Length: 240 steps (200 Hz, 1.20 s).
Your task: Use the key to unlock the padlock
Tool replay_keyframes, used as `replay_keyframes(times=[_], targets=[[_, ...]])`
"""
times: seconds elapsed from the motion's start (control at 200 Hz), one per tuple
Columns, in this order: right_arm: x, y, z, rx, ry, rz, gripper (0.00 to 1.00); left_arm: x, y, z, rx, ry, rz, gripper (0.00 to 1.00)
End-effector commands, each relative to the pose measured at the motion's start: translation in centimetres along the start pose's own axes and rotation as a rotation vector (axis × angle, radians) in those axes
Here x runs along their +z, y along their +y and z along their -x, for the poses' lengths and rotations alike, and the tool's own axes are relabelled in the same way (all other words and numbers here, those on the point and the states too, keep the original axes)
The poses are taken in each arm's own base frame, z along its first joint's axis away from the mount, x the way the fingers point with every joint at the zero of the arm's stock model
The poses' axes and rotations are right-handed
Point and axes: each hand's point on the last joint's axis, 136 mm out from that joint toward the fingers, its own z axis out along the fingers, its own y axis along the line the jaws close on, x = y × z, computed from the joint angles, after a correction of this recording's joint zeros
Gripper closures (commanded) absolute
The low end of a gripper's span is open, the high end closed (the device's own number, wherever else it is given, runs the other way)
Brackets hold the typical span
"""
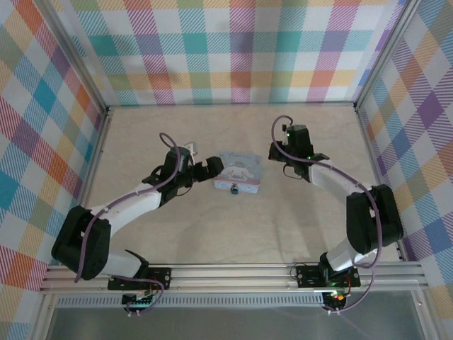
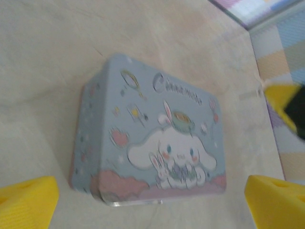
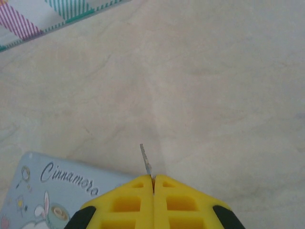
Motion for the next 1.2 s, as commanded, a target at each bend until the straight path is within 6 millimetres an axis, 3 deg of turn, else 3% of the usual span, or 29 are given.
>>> replay_keyframes(times=[0.0, 0.265, 0.515, 0.925, 1.195], targets=[[1.5, -0.3, 0.3, -0.01, 0.037, -0.011, 1.0, -0.4, -1.2, -1.7, 0.096, -0.022, -0.082, 0.0], [5.0, 0.0, 0.6, 0.002, 0.092, 0.001, 1.0, 0.8, -1.6, -6.1, 0.247, -0.069, -0.179, 0.0], [7.3, -0.8, -0.8, 0.019, 0.136, -0.018, 1.0, 3.7, -1.6, -7.8, 0.332, -0.103, -0.167, 0.0], [8.5, -0.3, -2.4, 0.053, 0.176, 0.025, 1.0, 8.3, -2.6, -9.8, 0.446, -0.13, -0.122, 0.0], [9.1, 1.0, -3.7, 0.036, 0.199, 0.056, 1.0, 9.8, -5.6, -11.4, 0.439, -0.045, -0.268, 0.05]])
